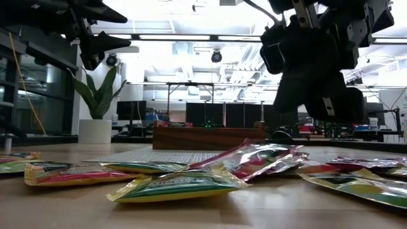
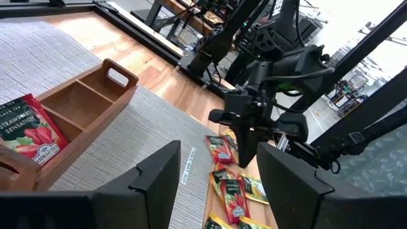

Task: Pick & Place Tea
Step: Put the red tea bag into the left section of the wooden organizer

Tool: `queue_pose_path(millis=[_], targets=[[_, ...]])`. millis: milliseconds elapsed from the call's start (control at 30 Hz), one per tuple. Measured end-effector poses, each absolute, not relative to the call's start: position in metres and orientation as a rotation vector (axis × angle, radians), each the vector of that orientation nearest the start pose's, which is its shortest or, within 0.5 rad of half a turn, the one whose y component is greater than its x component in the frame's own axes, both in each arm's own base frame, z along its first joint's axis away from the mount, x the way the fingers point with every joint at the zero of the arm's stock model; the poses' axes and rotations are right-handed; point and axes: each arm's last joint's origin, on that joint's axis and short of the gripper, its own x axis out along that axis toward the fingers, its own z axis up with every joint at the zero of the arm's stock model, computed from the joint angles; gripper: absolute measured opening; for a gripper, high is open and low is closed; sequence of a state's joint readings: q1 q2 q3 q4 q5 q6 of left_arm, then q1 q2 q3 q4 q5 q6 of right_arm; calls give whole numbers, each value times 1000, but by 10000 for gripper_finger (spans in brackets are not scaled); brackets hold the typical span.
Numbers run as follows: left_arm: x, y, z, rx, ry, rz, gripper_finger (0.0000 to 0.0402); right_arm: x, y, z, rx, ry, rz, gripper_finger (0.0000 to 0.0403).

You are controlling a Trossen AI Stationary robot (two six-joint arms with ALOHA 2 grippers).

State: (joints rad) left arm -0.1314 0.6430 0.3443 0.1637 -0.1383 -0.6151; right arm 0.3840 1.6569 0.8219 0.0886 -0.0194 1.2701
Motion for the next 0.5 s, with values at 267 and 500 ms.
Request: queue_pose_path(millis=[267, 500], targets=[[155, -16, 234, -596, 127, 48, 205, 295, 119, 155, 1012, 883, -197, 74], [155, -16, 234, -596, 127, 48, 205, 301, 108, 156, 974, 852, -196, 146]])
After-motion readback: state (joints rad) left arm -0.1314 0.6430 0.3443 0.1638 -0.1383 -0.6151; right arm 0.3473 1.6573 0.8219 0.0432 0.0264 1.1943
